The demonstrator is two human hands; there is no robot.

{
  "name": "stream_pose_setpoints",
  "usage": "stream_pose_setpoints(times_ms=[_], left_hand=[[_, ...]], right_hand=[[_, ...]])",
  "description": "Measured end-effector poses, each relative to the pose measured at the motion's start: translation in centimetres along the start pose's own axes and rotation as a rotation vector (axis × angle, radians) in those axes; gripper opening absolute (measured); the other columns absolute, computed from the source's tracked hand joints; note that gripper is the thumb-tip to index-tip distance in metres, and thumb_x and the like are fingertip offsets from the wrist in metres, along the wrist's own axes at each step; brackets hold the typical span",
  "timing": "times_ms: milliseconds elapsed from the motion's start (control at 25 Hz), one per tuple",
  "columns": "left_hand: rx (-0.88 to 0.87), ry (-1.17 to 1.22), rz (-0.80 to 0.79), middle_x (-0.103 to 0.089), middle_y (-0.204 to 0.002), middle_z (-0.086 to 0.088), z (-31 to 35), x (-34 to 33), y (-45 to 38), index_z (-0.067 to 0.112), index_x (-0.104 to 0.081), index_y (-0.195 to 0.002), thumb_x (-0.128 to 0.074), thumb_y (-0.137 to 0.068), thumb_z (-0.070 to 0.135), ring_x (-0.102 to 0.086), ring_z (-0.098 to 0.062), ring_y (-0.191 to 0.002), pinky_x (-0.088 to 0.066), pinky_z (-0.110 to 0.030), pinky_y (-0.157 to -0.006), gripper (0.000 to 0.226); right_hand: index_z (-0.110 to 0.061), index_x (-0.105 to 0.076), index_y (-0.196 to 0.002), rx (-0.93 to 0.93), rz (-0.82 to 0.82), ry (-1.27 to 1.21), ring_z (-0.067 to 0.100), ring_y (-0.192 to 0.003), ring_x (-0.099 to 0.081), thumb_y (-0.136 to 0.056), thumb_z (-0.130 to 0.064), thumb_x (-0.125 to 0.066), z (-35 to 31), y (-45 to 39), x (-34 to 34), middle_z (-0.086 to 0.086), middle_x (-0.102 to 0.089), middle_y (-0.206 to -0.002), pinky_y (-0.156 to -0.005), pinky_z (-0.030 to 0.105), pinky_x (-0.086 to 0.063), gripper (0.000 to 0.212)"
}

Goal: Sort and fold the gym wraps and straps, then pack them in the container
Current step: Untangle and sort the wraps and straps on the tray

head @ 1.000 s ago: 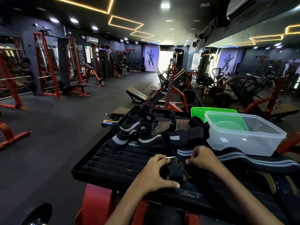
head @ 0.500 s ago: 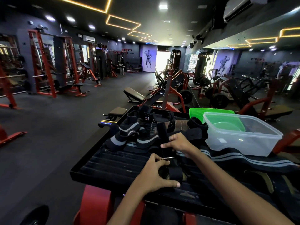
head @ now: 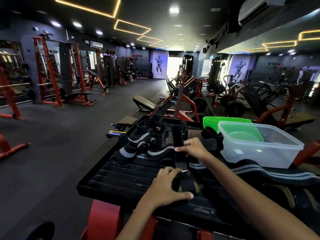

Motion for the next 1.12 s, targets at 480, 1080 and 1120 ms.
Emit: stream_pose_setpoints(times_ms=[480,1080,1120], left_hand=[[0.075,0.178,0.089,-0.054,-0.087,0.001,-1.5,0.6,-1.3,0.030,-0.036,-0.089,-0.062,-0.052,0.076,-0.051,-0.016,-0.078,-0.046,-0.035,-0.073,0.065],[-0.148,0.140,0.064,-0.065,-0.096,0.005,-1.4,2.6,-0.1,0.025,-0.053,-0.117,-0.059,-0.089,0.037,-0.059,-0.010,-0.089,-0.046,-0.025,-0.078,0.031],[-0.138,0.156,0.116,-0.063,-0.084,0.004,-1.0,2.6,-0.4,0.025,-0.054,-0.110,-0.056,-0.091,0.040,-0.058,-0.011,-0.080,-0.044,-0.026,-0.073,0.025]], right_hand=[[-0.018,-0.066,-0.057,0.225,-0.154,-0.047,-0.004,-0.051,-0.056,-0.082,0.000,-0.066,-3.9,8.2,3.0,-0.010,-0.062,-0.050,-0.053,0.012,-0.046,0.031],[-0.016,-0.069,-0.072,0.562,0.134,0.191,0.003,-0.070,-0.062,-0.078,-0.015,-0.073,1.6,9.5,2.8,-0.009,-0.066,-0.070,-0.067,0.021,-0.048,0.007],[-0.020,-0.066,-0.067,0.452,0.171,0.121,0.006,-0.068,-0.061,-0.078,-0.014,-0.074,1.4,9.0,3.1,-0.008,-0.065,-0.067,-0.066,0.027,-0.048,0.015]])
Point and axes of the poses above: each hand's wrist, its own y-axis away from the middle knuckle, its own x-axis out of the back of the hand, z = x × y, the point moved 2 cm from there along -y, towards the middle knuckle
